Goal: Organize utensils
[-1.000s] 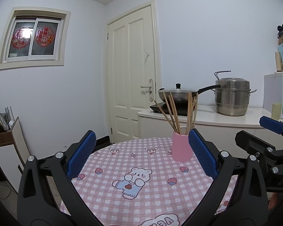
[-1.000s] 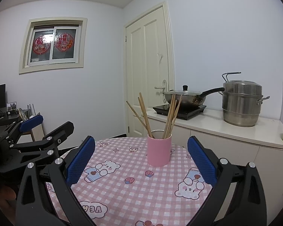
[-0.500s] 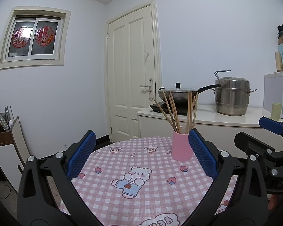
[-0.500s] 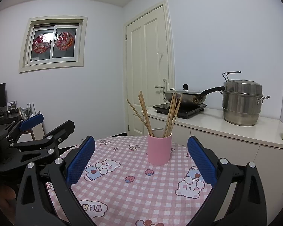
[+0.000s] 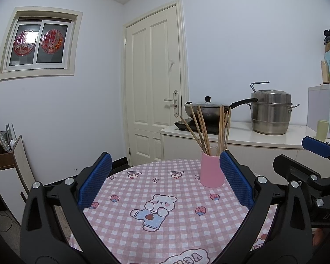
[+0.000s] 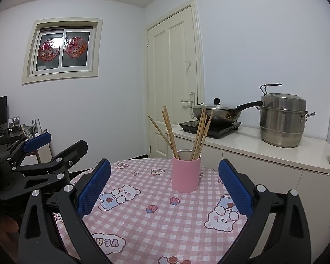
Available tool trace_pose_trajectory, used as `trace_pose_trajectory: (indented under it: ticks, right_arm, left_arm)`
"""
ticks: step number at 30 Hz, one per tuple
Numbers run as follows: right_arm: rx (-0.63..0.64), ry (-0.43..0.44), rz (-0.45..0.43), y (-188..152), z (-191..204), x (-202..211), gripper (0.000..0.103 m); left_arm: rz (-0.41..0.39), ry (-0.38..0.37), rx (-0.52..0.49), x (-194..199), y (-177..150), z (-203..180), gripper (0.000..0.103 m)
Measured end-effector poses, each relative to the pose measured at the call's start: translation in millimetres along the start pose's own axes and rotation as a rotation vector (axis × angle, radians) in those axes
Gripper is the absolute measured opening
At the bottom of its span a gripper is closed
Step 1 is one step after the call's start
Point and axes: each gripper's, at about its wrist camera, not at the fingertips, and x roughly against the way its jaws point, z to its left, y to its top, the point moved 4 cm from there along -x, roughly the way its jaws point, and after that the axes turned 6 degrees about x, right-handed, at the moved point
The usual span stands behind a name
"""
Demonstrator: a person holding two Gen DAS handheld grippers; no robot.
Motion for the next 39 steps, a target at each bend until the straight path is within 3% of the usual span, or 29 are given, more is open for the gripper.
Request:
trace_pose_trajectory:
  ticks: [39]
  right_arm:
    - [0.025, 0.006, 0.045, -1, 6, -20, 0.095]
  left_arm:
    - [0.058, 0.006, 0.017, -15, -13, 10, 0.097]
